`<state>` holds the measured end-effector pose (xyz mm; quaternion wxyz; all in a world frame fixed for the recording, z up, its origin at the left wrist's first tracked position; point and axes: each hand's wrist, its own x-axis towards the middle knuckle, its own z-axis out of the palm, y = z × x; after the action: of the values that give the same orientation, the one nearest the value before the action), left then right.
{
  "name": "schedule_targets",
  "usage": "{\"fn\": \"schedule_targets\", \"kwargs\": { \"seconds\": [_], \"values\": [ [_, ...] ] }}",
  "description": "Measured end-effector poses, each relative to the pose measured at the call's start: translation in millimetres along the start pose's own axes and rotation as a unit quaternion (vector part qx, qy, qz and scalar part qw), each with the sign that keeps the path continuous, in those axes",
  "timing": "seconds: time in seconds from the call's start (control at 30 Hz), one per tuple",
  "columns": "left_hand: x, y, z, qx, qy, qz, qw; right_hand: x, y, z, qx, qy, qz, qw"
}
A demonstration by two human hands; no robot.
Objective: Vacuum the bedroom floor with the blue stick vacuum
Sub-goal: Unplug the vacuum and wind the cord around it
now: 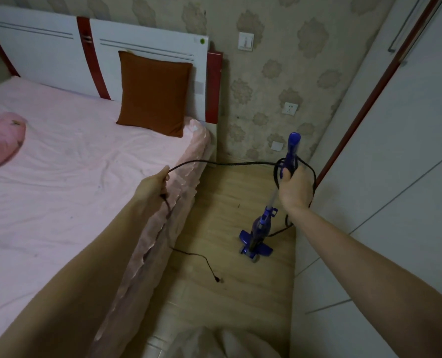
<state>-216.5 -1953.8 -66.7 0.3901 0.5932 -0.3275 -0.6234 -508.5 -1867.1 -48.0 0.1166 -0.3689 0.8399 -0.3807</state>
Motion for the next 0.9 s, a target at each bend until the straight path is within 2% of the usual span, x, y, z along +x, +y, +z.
{"fn": "schedule_targets", "kwargs": {
  "seconds": [0.1, 0.2, 0.27, 0.33, 0.4, 0.47, 0.57, 0.63, 0.7, 0.77, 0.83, 0.9],
  "values": [
    [-15, 9, 36, -0.112, -0.004, -0.064, 0.992, -14, -8, 21, 0.08, -0.026, 0.005, 0.996],
    [-28, 3, 61, -0.209, -0.006, -0.085, 0.974, -29, -22, 31, 0.218, -0.086, 0.021, 0.972],
    [-29, -6, 69, -0.209, 0.004, -0.092, 0.973, -36, -35, 35, 0.279, -0.131, 0.007, 0.951],
    [-31, -13, 72, -0.12, 0.005, -0.089, 0.989, -38, -45, 40, 0.306, -0.178, -0.015, 0.935],
    [-38, -19, 74, 0.066, -0.053, -0.089, 0.992, -36, -53, 46, 0.303, -0.203, -0.019, 0.931],
    [-45, -29, 79, 0.235, -0.121, -0.105, 0.959, -34, -60, 47, 0.298, -0.197, -0.008, 0.934],
    [-48, -52, 77, 0.424, -0.202, -0.093, 0.878, -24, -60, 42, 0.279, -0.137, 0.027, 0.95],
    [-50, -68, 64, 0.488, -0.229, -0.092, 0.837, -11, -53, 40, 0.256, -0.085, 0.046, 0.962],
    [-46, -84, 47, 0.55, -0.206, -0.096, 0.804, -1, -45, 38, 0.229, -0.062, 0.052, 0.97],
    [-39, -98, 27, 0.642, -0.189, -0.026, 0.742, 2, -38, 39, 0.225, -0.073, 0.054, 0.97],
    [-30, -103, 17, 0.65, -0.171, -0.016, 0.74, -6, -35, 39, 0.228, -0.098, 0.049, 0.967],
    [-25, -88, 18, 0.624, -0.197, 0.007, 0.756, -18, -34, 41, 0.212, -0.148, 0.029, 0.966]
  ]
}}
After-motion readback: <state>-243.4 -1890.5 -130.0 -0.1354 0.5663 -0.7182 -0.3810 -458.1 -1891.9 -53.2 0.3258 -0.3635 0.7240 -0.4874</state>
